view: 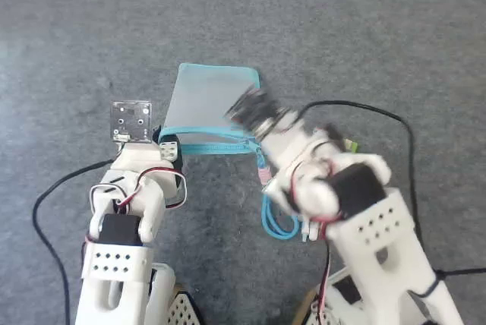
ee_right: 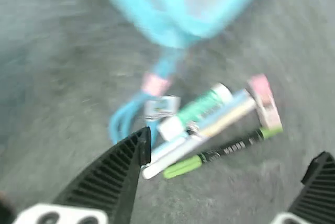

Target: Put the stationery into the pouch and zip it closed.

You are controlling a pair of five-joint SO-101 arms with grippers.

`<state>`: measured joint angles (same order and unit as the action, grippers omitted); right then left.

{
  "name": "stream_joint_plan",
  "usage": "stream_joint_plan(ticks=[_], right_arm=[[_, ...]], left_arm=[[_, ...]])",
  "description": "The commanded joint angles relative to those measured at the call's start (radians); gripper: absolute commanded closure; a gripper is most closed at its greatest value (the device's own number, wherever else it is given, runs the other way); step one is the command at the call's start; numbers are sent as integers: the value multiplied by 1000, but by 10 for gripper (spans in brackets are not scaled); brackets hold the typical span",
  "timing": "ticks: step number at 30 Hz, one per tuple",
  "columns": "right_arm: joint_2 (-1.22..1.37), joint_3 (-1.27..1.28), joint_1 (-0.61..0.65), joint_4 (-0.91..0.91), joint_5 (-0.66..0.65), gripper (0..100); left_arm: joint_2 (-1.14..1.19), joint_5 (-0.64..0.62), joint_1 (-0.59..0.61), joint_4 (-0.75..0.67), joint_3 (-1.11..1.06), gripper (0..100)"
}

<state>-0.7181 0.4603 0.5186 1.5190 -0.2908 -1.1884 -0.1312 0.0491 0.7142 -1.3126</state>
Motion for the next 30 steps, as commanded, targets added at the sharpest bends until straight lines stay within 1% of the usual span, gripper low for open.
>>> stream_joint_plan(ticks=[1, 4, 7, 8, 10, 15, 17, 19, 21, 25, 27, 28, 30], right_arm=[[-18, 167, -193, -199, 51, 567], [-18, 311, -245, -374, 52, 567], [-18, 376, -254, -361, 66, 571], [-18, 391, -249, -344, 69, 588], [-18, 427, -248, -328, 71, 664], [-19, 517, -252, -378, 74, 924], [-18, 526, -257, -389, 74, 980], [-15, 531, -265, -389, 74, 980], [-2, 528, -292, -390, 74, 944], [76, 523, -344, -392, 78, 799], [120, 523, -371, -412, 137, 739], [142, 523, -380, -420, 181, 728], [171, 523, -384, -430, 241, 737]], left_arm=[[8, -23, 5, -18, 7, 988], [6, -15, 6, -20, -10, 988], [5, -14, 15, -20, -15, 988], [5, -14, 26, -20, -15, 988], [5, -14, 40, -32, -16, 988], [6, -14, 40, -38, -27, 988], [5, -14, 43, -38, -30, 987], [5, -14, 43, -38, -30, 987], [5, -14, 43, -38, -31, 987], [5, -14, 43, -38, -31, 987], [5, -14, 43, -38, -31, 987], [5, -14, 43, -38, -31, 987], [5, -14, 43, -40, -31, 987]])
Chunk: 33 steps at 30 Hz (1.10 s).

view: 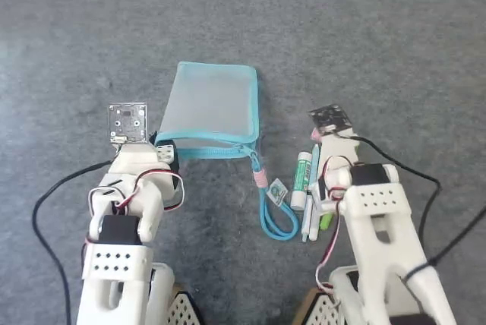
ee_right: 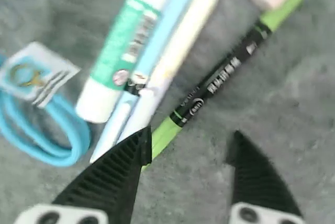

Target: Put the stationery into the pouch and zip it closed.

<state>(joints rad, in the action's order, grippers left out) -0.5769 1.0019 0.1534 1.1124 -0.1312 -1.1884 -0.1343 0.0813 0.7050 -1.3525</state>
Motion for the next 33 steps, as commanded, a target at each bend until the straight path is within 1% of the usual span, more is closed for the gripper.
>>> stream_joint_plan(ticks=[1, 8, 14, 19, 21, 24, 27, 33], right_arm=[[44, -18, -18, -25, 87, 745], [120, -18, 42, -47, 98, 757], [240, -34, 15, -59, 170, 757], [348, -84, -38, -53, 175, 758], [381, -103, -67, -53, 175, 788], [404, -129, -113, -58, 170, 899], [403, -146, -124, -59, 164, 989], [401, -176, -151, -35, 8, 991]], left_arm=[[5, -11, 11, -31, 8, 987], [0, -11, 12, -31, 8, 987], [0, -11, 12, -31, 8, 987], [0, -11, 12, -31, 8, 987], [0, -11, 12, -31, 8, 987], [0, -11, 12, -31, 8, 987], [0, -11, 12, -31, 8, 987], [0, -11, 12, -31, 8, 987]])
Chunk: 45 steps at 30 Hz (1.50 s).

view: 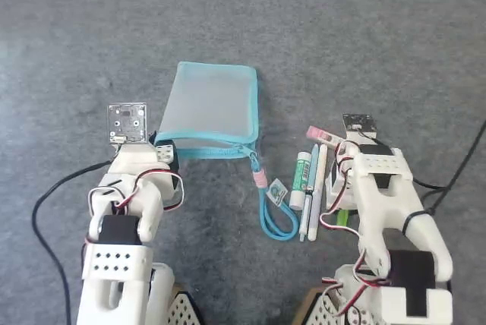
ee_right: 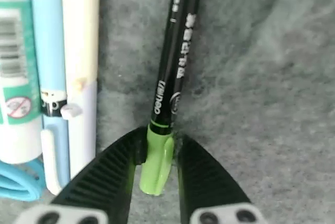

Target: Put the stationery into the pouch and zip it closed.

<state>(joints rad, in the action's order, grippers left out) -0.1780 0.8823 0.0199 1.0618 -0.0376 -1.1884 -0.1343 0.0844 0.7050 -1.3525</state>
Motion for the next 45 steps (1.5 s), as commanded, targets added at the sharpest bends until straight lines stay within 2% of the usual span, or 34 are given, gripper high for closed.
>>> stream_joint_plan(ticks=[1, 4, 10, 14, 22, 32, 41, 45], right_arm=[[2, -78, -31, 39, -130, 991], [-28, -150, -88, 131, -233, 991], [-209, -256, -99, 269, -305, 991], [-364, -359, -12, 433, -347, 991], [-498, -557, 208, 690, -315, 991], [-496, -603, 556, 727, -295, 991], [-496, -591, 587, 731, -296, 991], [-498, -514, 591, 734, -377, 991]], left_arm=[[0, -11, 9, -31, 8, 987], [0, -11, 9, -31, 7, 987], [3, -11, 9, -31, 7, 987], [3, -11, 9, -31, 7, 987], [3, -11, 9, -31, 7, 987], [5, -11, 6, -91, -30, 987], [5, -11, 2, -94, -30, 987], [5, -11, 2, -94, -30, 987]])
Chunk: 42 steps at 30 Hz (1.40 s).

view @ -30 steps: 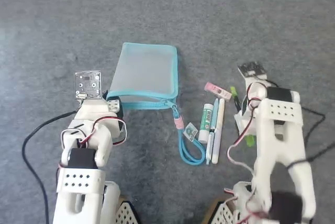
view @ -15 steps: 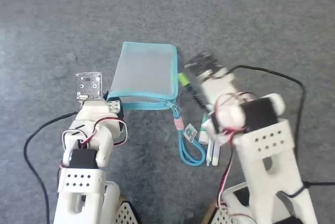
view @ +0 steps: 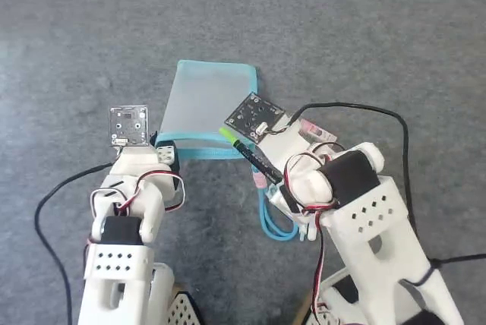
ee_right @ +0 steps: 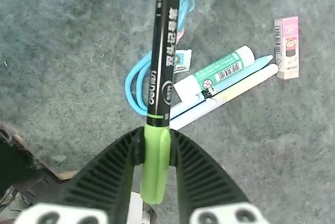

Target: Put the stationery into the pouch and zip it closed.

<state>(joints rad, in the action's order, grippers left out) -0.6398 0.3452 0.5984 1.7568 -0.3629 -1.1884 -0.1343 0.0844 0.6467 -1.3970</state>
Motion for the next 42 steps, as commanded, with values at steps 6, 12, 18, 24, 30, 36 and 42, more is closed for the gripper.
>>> stream_joint_plan(ticks=[6, 12, 18, 24, 30, 36, 42], right_arm=[[-35, 43, 64, 38, -54, 991], [-33, 34, 110, 31, -14, 991], [153, -138, 105, 31, -12, 991], [484, -440, 105, 31, 34, 991], [671, -661, 105, 10, 74, 989], [685, -694, 111, -88, 149, 876], [684, -694, 113, -94, 143, 687]], left_arm=[[5, -11, 0, -52, 10, 987], [5, -11, 0, -52, 10, 987], [5, -11, -31, -51, 8, 987], [5, 20, -37, -51, 8, 987], [3, 31, -37, -54, -5, 987], [5, 31, -38, -54, -5, 987], [5, 31, -38, -57, -7, 987]])
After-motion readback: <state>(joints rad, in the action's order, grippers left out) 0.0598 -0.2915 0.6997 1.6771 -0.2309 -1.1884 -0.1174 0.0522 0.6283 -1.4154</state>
